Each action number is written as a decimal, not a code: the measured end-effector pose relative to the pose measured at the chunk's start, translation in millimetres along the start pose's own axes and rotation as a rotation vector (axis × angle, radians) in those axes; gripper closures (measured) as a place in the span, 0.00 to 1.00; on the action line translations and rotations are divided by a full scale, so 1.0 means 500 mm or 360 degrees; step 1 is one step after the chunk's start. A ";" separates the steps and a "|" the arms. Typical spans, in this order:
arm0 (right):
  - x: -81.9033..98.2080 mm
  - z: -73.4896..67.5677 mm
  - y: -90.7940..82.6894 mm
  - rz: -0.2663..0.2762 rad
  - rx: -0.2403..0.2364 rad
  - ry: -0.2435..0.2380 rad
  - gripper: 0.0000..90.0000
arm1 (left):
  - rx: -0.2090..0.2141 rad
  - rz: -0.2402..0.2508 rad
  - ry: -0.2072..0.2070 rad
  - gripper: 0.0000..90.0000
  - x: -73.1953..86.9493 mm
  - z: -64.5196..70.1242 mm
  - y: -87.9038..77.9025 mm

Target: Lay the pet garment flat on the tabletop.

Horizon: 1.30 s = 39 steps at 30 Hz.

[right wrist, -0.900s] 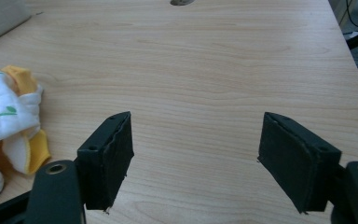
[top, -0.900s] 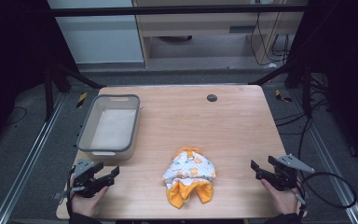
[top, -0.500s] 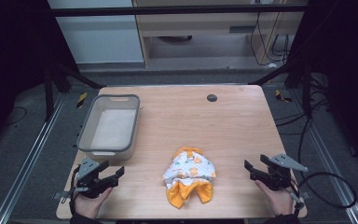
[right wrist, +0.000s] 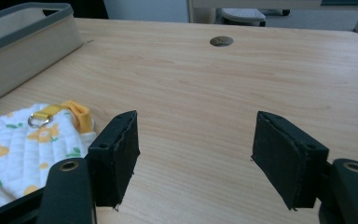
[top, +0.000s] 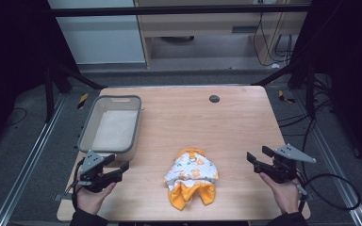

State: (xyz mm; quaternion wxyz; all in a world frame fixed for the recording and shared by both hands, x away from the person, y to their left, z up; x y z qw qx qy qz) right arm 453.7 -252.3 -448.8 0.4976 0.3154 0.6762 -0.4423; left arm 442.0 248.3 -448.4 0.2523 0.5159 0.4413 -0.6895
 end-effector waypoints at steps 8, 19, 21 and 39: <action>-0.036 -0.013 0.022 -0.0001 -0.0057 -0.0019 0.35 | 0.0070 -0.0038 0.0057 0.40 -0.030 -0.008 0.007; -0.038 -0.051 0.076 -0.0068 -0.0141 -0.0087 0.39 | 0.0137 -0.0057 0.0080 0.44 -0.048 0.017 0.055; -0.038 -0.055 0.081 -0.0074 -0.0150 -0.0088 0.40 | 0.0143 -0.0067 0.0089 0.44 -0.048 0.022 0.064; -0.018 -0.120 0.176 -0.0171 -0.0321 -0.0127 0.49 | 0.0267 -0.0190 0.0144 0.45 -0.049 0.112 0.217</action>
Point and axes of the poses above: each handheld gripper's, and its own axes: y roughly forward along the jaws, x roughly out of its underside, z roughly to its right, the point moved 4 cm from there along y, roughly forward along the jaws, and after that the axes turned 8 degrees about z, right-handed, at the moved point
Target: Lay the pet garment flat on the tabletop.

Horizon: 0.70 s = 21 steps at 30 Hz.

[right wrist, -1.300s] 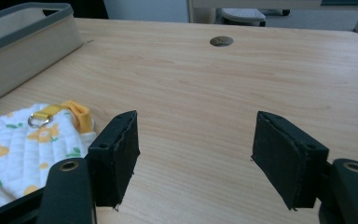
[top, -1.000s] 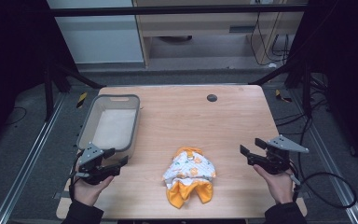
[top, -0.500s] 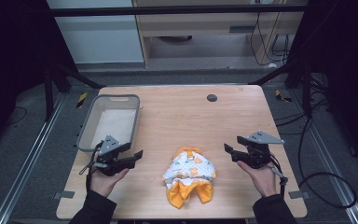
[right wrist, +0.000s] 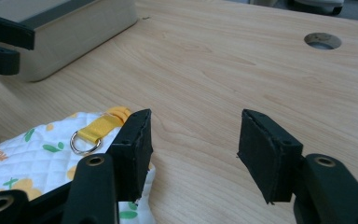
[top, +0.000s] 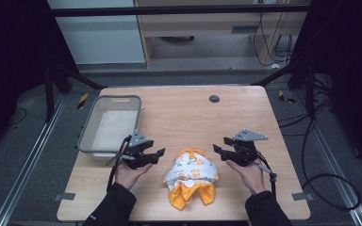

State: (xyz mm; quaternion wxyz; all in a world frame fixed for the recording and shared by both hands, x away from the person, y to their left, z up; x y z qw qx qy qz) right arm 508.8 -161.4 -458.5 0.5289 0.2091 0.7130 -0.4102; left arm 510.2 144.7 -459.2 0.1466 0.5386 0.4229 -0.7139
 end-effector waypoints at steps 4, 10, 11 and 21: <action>0.006 -0.006 0.016 -0.0028 -0.0032 0.0003 0.52 | 0.0029 -0.0036 -0.0006 0.46 0.003 0.009 0.025; 0.020 -0.015 0.031 -0.0067 -0.0082 0.0030 0.53 | 0.0087 -0.0070 -0.0015 0.46 0.013 0.027 0.043; 0.024 -0.017 0.034 -0.0083 -0.0088 0.0023 0.53 | 0.0094 -0.0072 -0.0018 0.46 0.015 0.030 0.045; 0.054 -0.042 0.048 -0.0169 -0.0153 0.0005 0.52 | 0.0144 -0.0134 -0.0003 0.47 0.028 0.055 0.067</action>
Point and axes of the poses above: each handheld gripper's, and its own axes: y roughly forward along the jaws, x roughly out of its underside, z roughly to its right, the point moved 4 cm from there along y, roughly forward along the jaws, and after that the axes turned 8 degrees about z, right-handed, at the moved point
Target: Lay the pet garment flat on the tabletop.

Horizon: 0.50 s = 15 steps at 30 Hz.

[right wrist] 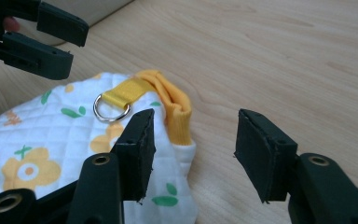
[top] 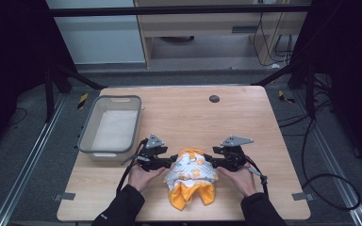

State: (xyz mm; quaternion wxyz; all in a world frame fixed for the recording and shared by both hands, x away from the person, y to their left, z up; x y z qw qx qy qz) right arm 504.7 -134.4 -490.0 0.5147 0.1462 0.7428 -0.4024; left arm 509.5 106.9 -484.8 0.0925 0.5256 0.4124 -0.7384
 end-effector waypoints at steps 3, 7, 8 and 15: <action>0.010 -0.007 0.010 -0.0034 -0.0018 0.0006 0.53 | 0.0011 -0.0041 0.0014 0.48 0.011 0.008 0.013; 0.019 -0.014 0.020 -0.0069 -0.0040 -0.0003 0.55 | 0.0018 -0.0073 0.0016 0.50 0.021 0.010 0.023; 0.021 -0.014 0.021 -0.0076 -0.0048 -0.0014 0.56 | 0.0020 -0.0072 0.0010 0.50 0.023 0.011 0.024; 0.034 -0.025 0.032 -0.0137 -0.0081 -0.0049 0.63 | 0.0042 -0.0113 0.0018 0.53 0.035 0.015 0.035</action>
Point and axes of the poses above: each handheld gripper's, and its own axes: y roughly forward along the jaws, x roughly out of its underside, z roughly to its right, the point moved 4 cm from there along y, roughly forward along the jaws, and after that the axes turned 8 degrees about z, right-handed, at the moved point
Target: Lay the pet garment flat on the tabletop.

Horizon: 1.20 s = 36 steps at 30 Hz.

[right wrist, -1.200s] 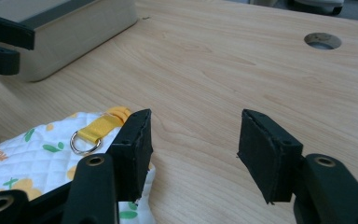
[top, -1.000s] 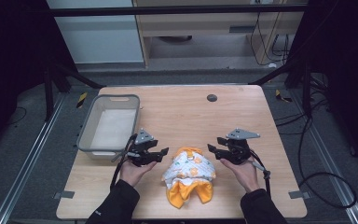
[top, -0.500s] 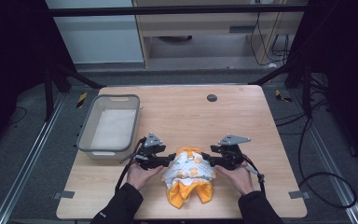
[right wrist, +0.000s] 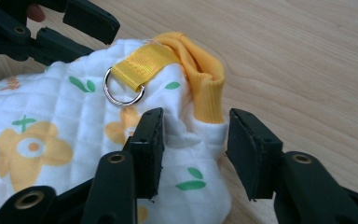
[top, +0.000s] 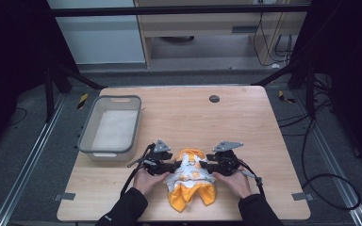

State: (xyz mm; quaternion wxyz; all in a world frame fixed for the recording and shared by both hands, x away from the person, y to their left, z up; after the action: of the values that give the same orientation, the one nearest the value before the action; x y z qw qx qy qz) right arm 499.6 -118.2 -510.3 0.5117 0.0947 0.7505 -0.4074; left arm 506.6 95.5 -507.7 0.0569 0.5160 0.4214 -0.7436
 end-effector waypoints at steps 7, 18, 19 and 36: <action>0.011 0.003 0.006 -0.0032 -0.0017 0.0011 0.73 | 0.0056 -0.0018 -0.0019 0.65 0.005 0.007 0.010; 0.013 0.000 0.010 -0.0049 -0.0036 0.0033 0.91 | 0.0128 -0.0035 -0.0047 0.93 0.013 0.020 0.020; 0.013 0.000 0.010 -0.0046 -0.0038 0.0033 0.91 | 0.0127 -0.0039 -0.0044 0.94 0.013 0.021 0.020; -0.036 -0.005 -0.060 0.0190 -0.0072 0.0046 0.92 | 0.0104 0.0113 0.0063 0.98 -0.048 0.047 -0.050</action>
State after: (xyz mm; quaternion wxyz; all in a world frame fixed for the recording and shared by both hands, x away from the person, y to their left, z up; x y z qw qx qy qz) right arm 489.4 -130.7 -479.2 0.5262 0.1335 0.7598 -0.3577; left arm 488.0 86.8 -471.3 0.0579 0.5469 0.3793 -0.7441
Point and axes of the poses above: each handheld gripper's, and its own axes: y roughly forward along the jaws, x roughly out of its underside, z roughly to its right, the point moved 4 cm from there along y, roughly forward along the jaws, and after that the axes turned 8 degrees about z, right-handed, at the moved point
